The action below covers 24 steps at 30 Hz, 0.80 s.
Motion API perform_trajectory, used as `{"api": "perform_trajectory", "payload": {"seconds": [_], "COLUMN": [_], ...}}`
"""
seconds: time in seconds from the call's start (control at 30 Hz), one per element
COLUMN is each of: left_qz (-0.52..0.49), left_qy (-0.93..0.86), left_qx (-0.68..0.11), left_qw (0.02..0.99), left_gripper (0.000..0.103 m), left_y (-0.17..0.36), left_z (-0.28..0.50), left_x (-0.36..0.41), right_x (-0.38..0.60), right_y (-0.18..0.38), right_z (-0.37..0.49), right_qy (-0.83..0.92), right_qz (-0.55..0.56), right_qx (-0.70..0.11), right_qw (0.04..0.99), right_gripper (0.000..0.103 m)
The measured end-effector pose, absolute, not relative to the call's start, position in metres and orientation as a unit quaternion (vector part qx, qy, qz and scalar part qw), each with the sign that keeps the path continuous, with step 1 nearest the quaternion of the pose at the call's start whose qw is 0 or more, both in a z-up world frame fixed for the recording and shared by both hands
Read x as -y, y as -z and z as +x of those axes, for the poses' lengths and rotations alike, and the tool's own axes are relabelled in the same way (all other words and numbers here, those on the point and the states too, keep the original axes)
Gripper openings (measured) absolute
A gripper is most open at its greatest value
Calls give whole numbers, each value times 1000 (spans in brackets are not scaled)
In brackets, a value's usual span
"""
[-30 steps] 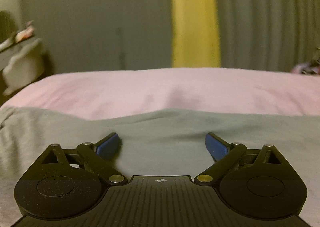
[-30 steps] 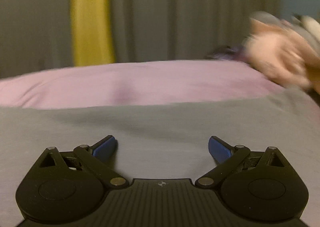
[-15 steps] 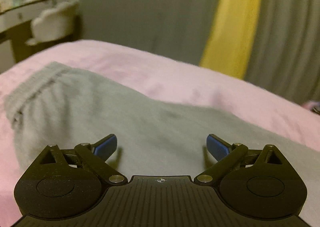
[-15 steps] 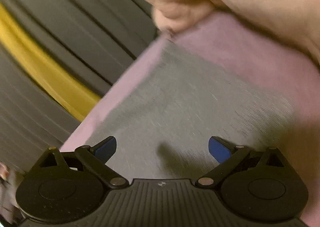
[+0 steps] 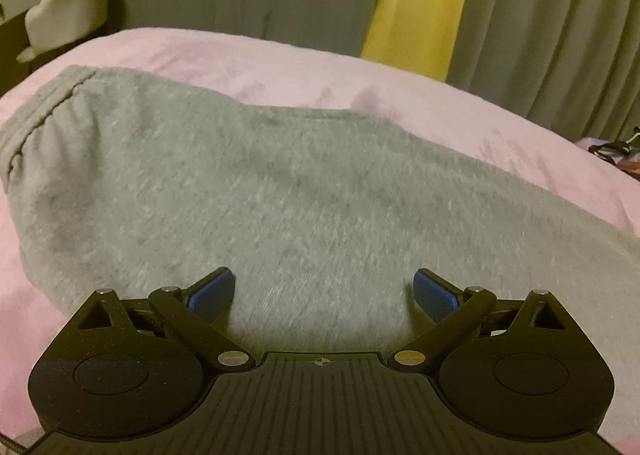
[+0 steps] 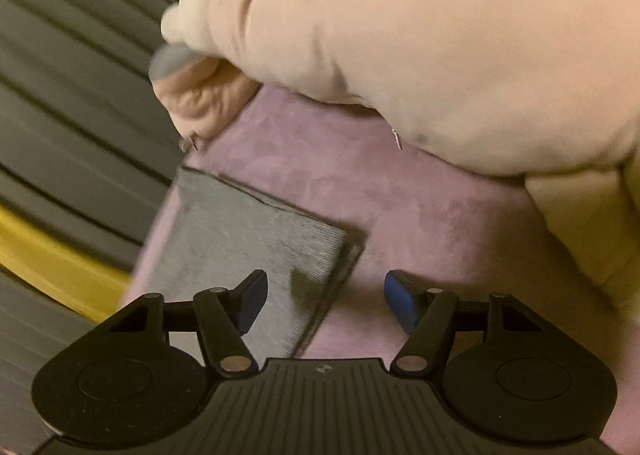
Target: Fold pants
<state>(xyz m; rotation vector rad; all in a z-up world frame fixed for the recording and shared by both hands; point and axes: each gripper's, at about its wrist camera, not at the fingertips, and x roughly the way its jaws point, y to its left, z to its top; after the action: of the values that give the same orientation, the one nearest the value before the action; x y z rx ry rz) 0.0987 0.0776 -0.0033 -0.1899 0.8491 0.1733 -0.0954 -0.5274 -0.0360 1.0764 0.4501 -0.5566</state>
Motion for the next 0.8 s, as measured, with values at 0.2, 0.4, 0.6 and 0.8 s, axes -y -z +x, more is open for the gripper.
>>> {"api": "perform_trajectory", "payload": {"seconds": [0.2,0.4,0.6,0.8], "left_qz": [-77,-67,-54,-51], "left_qy": [-88,-92,-94,-96], "left_qx": [-412,-418,-421,-424], "left_qw": [903,901,900,899], "left_gripper": [101,101,101,102], "left_y": [9,11,13,16], "left_z": [99,98,100,101], "left_x": [-70,-68,-65,-64], "right_x": [542,543,535,536], "right_y": [50,61,53,56], "right_z": [-77,-72,-61,-55], "right_qy": [233,214,211,216], "right_qz": [539,590,551,553], "right_qx": [-183,-147,-171,-179], "right_qw": [789,764,789,784], "right_gripper": [33,26,20,21]}}
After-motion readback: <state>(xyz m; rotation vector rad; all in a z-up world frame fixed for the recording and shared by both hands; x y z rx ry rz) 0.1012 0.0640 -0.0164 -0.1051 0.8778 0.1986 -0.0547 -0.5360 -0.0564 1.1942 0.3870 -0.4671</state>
